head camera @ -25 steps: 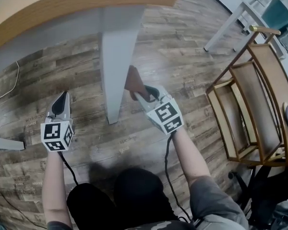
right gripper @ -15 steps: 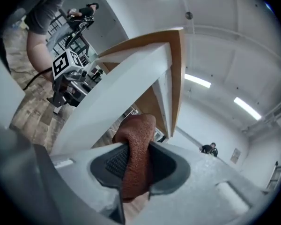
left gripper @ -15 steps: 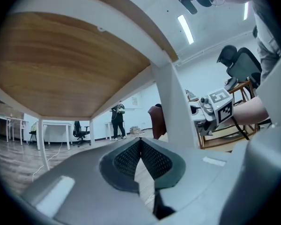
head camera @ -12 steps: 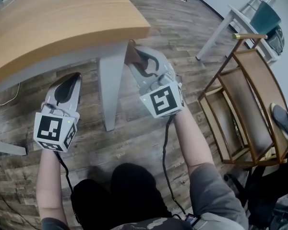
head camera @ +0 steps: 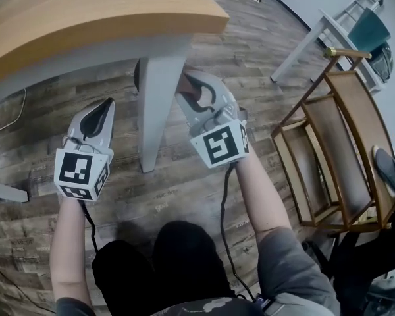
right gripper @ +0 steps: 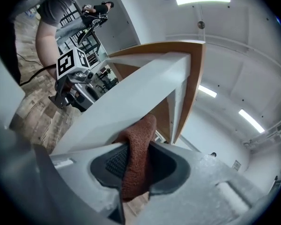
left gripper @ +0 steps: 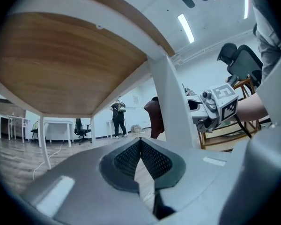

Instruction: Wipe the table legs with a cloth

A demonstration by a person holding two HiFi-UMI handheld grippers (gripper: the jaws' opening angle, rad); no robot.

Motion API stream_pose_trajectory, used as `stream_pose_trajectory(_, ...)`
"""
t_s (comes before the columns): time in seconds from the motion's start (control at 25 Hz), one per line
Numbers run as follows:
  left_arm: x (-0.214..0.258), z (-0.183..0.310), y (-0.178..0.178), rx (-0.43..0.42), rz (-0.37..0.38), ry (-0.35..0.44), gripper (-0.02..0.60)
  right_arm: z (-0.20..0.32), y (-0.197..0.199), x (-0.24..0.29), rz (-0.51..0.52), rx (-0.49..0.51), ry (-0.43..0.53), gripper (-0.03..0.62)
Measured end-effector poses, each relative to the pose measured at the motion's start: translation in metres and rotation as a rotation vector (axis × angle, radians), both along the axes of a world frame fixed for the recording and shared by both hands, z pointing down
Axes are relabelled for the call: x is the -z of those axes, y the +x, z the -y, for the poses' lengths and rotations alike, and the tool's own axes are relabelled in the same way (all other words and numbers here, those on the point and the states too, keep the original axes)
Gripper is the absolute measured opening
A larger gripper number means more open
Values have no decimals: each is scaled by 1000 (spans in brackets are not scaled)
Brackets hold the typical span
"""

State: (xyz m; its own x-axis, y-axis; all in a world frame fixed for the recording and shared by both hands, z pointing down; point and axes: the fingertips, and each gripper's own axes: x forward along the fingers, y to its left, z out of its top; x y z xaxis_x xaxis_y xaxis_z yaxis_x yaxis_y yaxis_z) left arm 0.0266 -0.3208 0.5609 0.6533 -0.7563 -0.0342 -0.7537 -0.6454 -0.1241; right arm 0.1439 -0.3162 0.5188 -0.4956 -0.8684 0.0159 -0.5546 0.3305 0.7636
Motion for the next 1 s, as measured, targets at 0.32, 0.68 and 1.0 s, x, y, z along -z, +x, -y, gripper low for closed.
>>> stream_pose_trajectory(0.32, -115, -14, 10, -51, 89, -36, 18, -8, 4, -117, 43, 4, -179, 86)
stream_pose_trajectory(0.68, -216, -37, 9, -66, 89, -212, 18, -7, 7, -249, 0, -17, -397, 86)
stream_pose_trajectory(1.0, -275, -52, -3, -48, 29, -384, 18, -6, 6, -357, -95, -47, -575, 86)
